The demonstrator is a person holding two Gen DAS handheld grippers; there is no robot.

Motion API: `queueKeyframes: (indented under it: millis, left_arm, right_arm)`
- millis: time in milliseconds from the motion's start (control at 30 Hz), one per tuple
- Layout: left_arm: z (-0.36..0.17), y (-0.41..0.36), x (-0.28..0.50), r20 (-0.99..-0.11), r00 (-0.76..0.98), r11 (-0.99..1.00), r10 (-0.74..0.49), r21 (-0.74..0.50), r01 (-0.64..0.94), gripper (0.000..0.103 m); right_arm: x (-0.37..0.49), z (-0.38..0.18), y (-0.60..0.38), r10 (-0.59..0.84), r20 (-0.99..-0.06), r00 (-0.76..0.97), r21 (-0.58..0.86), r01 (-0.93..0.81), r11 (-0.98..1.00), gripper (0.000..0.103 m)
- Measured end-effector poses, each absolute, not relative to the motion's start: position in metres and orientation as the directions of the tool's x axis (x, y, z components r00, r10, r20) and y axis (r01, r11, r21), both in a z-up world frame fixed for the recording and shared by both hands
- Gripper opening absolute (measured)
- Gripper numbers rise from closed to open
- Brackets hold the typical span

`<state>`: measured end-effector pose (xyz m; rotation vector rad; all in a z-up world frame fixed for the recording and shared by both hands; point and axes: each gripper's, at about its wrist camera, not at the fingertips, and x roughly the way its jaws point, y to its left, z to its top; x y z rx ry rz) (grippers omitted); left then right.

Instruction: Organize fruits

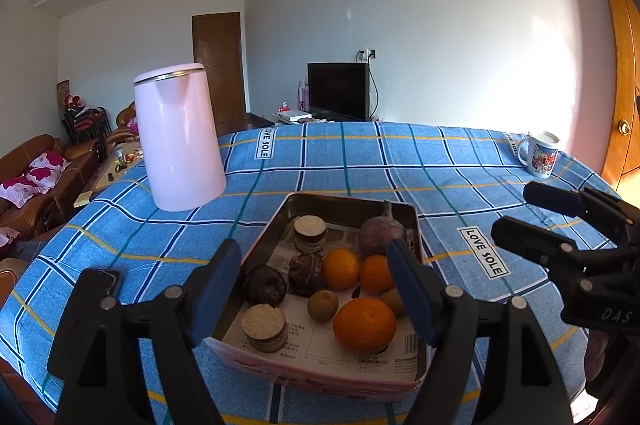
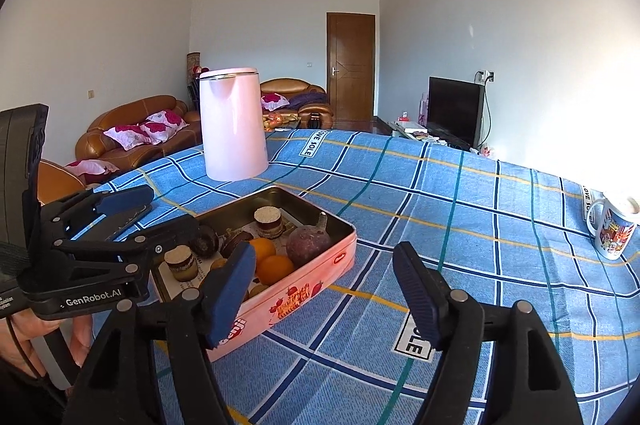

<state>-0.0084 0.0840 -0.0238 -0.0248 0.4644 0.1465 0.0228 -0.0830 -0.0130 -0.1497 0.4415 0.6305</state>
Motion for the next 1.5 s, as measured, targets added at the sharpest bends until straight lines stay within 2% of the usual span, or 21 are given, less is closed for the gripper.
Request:
queueKeyframes:
  millis: [67, 200, 733, 967, 1500]
  left_arm:
    - [-0.023, 0.083, -0.009, -0.447, 0.884, 0.989, 0.136, 0.012, -0.146, 0.079]
    - [-0.022, 0.082, -0.010, -0.436, 0.888, 0.988, 0.147, 0.018, -0.155, 0.091]
    - [-0.022, 0.080, -0.010, -0.436, 0.888, 0.988, 0.146, 0.023, -0.151, 0.093]
    - [-0.019, 0.077, -0.012, -0.421, 0.894, 0.987, 0.156, 0.029, -0.159, 0.100]
    - [-0.012, 0.070, -0.011, -0.406, 0.897, 0.984, 0.174, 0.034, -0.175, 0.103]
  right_arm:
    - [0.022, -0.012, -0.085, 0.536, -0.438, 0.722, 0.000, -0.597, 0.803, 0.073]
    - [0.021, -0.011, -0.087, 0.538, -0.434, 0.722, 0.002, -0.597, 0.803, 0.073]
    - [0.021, -0.010, -0.095, 0.537, -0.427, 0.728, 0.017, -0.587, 0.809, 0.073]
    - [0.022, -0.010, -0.100, 0.533, -0.423, 0.733, 0.020, -0.581, 0.814, 0.074]
    - [0.023, -0.012, -0.111, 0.519, -0.423, 0.743, 0.029, -0.561, 0.827, 0.074]
